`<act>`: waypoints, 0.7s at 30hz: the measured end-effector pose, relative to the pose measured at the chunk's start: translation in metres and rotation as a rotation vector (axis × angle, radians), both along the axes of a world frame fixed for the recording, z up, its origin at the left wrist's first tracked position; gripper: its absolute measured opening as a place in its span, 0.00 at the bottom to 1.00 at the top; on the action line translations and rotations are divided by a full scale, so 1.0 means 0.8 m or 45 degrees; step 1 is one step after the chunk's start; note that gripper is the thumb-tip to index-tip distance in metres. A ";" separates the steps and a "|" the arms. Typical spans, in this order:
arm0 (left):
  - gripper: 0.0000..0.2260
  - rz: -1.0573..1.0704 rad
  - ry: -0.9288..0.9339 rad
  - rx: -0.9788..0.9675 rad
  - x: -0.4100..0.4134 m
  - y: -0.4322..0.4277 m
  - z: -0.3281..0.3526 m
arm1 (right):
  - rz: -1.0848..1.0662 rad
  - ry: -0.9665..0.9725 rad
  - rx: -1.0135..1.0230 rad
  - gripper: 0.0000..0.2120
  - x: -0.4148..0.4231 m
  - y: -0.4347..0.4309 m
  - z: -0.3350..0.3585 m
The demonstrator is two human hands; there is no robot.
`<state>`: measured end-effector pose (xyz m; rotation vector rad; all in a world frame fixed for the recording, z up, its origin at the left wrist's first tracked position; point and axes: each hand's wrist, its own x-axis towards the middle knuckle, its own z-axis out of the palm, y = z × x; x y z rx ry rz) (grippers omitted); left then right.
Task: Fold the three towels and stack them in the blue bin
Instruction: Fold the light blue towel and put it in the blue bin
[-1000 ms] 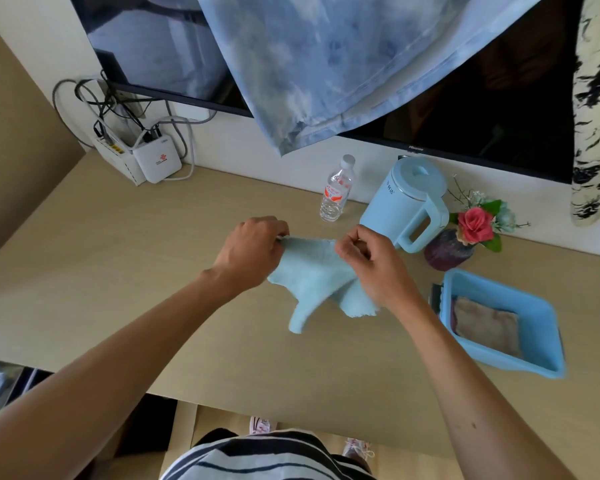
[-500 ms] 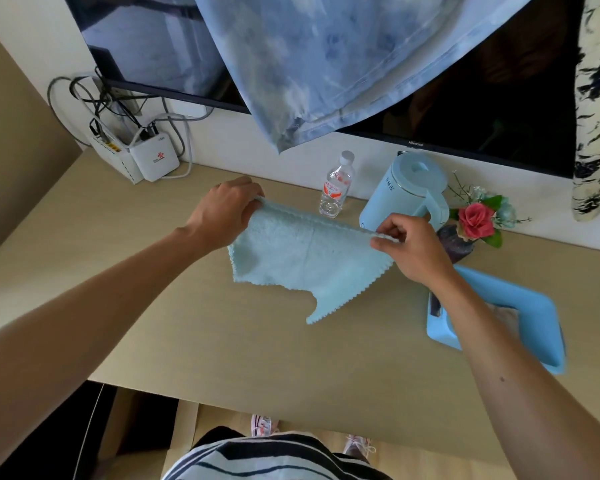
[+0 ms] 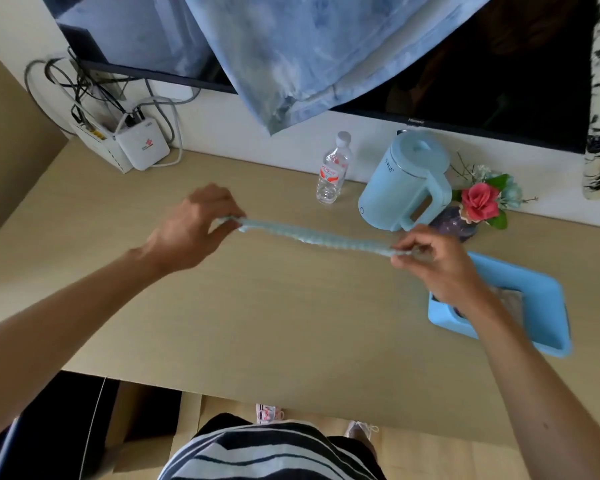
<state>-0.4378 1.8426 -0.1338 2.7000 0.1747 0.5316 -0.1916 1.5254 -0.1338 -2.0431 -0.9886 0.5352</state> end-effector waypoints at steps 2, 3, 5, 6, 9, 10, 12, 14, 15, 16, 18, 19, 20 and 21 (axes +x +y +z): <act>0.08 -0.076 0.137 -0.057 -0.022 -0.006 -0.030 | 0.058 0.062 -0.116 0.14 -0.018 -0.014 -0.031; 0.08 -0.089 0.210 -0.095 -0.033 -0.011 -0.048 | 0.082 0.086 -0.173 0.14 -0.027 -0.021 -0.050; 0.06 -0.078 0.360 -0.167 -0.054 -0.027 -0.085 | 0.107 0.131 -0.276 0.13 -0.046 -0.033 -0.090; 0.04 -0.055 0.437 -0.198 -0.062 -0.037 -0.102 | 0.111 0.152 -0.323 0.14 -0.055 -0.038 -0.109; 0.04 0.042 0.670 -0.316 -0.082 -0.064 -0.152 | 0.123 0.212 -0.453 0.12 -0.082 -0.049 -0.158; 0.04 0.076 0.723 -0.367 -0.085 -0.071 -0.166 | 0.115 0.241 -0.489 0.10 -0.088 -0.052 -0.170; 0.04 0.168 0.760 -0.491 -0.087 -0.078 -0.187 | 0.057 0.295 -0.530 0.07 -0.093 -0.055 -0.189; 0.04 0.272 0.756 -0.575 -0.082 -0.077 -0.200 | -0.011 0.314 -0.534 0.06 -0.090 -0.053 -0.203; 0.04 0.312 0.742 -0.592 -0.077 -0.074 -0.205 | -0.043 0.322 -0.532 0.05 -0.086 -0.050 -0.208; 0.04 0.341 0.718 -0.602 -0.071 -0.070 -0.208 | -0.080 0.322 -0.529 0.05 -0.080 -0.046 -0.212; 0.05 0.386 0.658 -0.611 -0.057 -0.060 -0.213 | -0.151 0.292 -0.509 0.07 -0.066 -0.037 -0.217; 0.05 0.408 0.633 -0.615 -0.048 -0.054 -0.214 | -0.180 0.275 -0.499 0.07 -0.058 -0.031 -0.219; 0.05 0.431 0.609 -0.611 -0.040 -0.049 -0.215 | -0.207 0.260 -0.487 0.08 -0.051 -0.024 -0.219; 0.05 0.458 0.591 -0.604 -0.031 -0.044 -0.216 | -0.233 0.252 -0.473 0.08 -0.044 -0.016 -0.219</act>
